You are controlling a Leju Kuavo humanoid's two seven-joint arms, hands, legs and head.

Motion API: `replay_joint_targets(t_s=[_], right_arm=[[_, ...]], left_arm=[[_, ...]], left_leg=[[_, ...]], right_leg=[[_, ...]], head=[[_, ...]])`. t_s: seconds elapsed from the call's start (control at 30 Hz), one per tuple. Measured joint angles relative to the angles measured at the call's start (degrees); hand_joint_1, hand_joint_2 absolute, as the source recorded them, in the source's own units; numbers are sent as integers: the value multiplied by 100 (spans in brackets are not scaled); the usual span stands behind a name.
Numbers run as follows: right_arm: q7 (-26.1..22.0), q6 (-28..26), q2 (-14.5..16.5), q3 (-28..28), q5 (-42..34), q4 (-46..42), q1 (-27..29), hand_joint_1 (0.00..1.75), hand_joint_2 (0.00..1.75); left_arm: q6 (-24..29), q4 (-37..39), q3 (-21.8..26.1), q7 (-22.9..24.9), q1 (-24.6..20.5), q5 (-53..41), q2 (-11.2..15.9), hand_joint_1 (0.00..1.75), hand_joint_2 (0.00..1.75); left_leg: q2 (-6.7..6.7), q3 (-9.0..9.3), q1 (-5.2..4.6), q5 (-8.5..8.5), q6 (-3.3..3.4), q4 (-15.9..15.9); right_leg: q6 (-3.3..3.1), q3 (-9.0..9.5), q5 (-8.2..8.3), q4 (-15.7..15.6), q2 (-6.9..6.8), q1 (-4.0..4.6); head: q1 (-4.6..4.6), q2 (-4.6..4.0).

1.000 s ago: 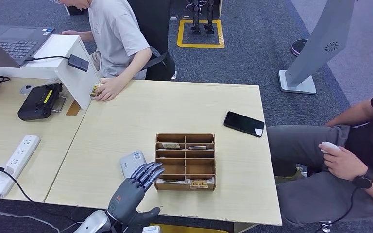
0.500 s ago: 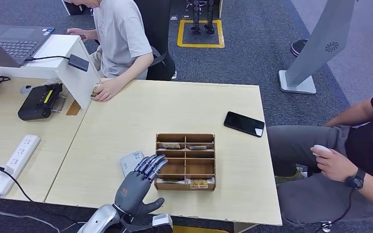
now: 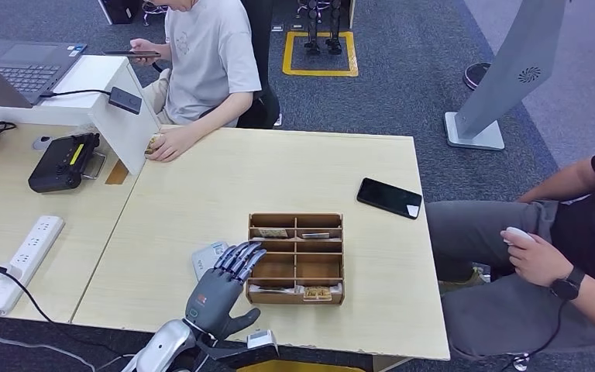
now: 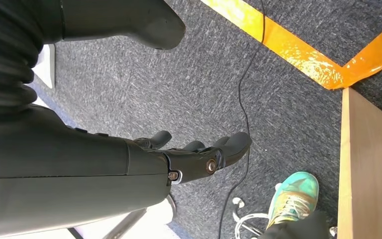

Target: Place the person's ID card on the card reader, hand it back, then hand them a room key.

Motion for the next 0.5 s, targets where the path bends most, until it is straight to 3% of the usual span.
replay_joint_targets(t_s=[0.5], right_arm=[[3, 3, 3, 131, -121, -4, 3, 0, 175]], left_arm=[[-222, 22, -2, -335, 27, 487, -93, 0, 175]], left_leg=[[0, 0, 0, 0, 0, 0]], right_leg=[[0, 0, 0, 0, 0, 0]], head=[[0, 0]])
